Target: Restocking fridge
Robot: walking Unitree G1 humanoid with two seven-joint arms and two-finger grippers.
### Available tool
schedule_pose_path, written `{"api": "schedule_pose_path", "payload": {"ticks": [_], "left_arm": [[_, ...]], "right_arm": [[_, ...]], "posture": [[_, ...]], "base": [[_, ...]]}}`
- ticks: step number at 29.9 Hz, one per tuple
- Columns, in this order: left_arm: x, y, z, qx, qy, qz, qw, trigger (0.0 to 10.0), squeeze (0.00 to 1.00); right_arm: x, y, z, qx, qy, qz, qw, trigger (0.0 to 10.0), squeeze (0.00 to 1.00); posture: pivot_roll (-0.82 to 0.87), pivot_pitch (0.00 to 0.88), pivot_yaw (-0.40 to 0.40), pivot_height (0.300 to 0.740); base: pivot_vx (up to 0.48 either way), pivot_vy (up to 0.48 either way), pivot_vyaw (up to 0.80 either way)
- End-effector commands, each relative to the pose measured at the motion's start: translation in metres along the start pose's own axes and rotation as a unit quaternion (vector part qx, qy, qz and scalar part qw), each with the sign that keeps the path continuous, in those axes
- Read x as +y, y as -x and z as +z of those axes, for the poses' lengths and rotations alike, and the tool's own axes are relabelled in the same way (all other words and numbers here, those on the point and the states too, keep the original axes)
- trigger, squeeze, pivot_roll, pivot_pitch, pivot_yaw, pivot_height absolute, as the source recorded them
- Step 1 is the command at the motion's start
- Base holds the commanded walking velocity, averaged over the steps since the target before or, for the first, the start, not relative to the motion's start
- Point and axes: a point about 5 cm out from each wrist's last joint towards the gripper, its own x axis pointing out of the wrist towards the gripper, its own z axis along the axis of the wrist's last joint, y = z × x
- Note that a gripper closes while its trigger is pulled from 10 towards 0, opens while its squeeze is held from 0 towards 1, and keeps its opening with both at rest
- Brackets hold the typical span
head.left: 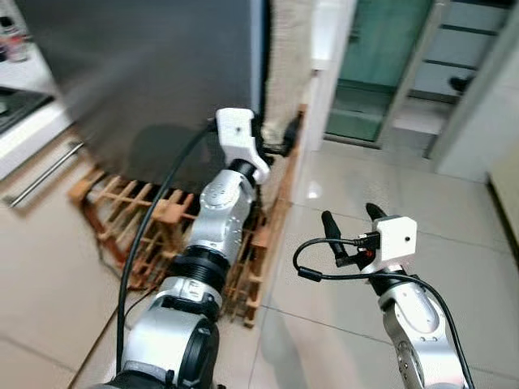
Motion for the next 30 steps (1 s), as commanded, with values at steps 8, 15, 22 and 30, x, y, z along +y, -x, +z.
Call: {"api": "schedule_pose_path", "payload": {"ticks": [8, 15, 22, 30], "left_arm": [[-0.07, -0.015, -0.001, -0.028, 0.086, -0.155, 0.984, 10.0, 0.0], [-0.029, 0.003, -0.009, -0.004, 0.041, -0.023, 0.999, 10.0, 0.0], [0.018, 0.038, -0.013, 0.019, 0.004, 0.114, 0.993, 10.0, 0.0], [0.07, 0.098, -0.002, 0.019, -0.05, 0.278, 0.959, 10.0, 0.0]], "right_arm": [[-0.004, 0.002, 0.002, 0.002, -0.001, 0.0, 1.0, 10.0, 0.0], [-0.005, 0.002, 0.003, -0.001, -0.001, -0.012, 1.0, 10.0, 0.0], [-0.011, 0.004, 0.0, 0.003, -0.004, -0.035, 0.999, 10.0, 0.0], [-0.022, 0.008, -0.001, 0.003, 0.004, -0.068, 0.998, 10.0, 0.0]], "posture": [[-0.13, 0.0, -0.004, 0.74], [-0.13, 0.0, 0.003, 0.74], [-0.12, 0.0, 0.006, 0.74], [-0.12, 0.0, 0.018, 0.74]], "base": [[0.0, 0.0, 0.0], [0.0, 0.0, 0.0], [0.0, 0.0, 0.0], [0.0, 0.0, 0.0]]}}
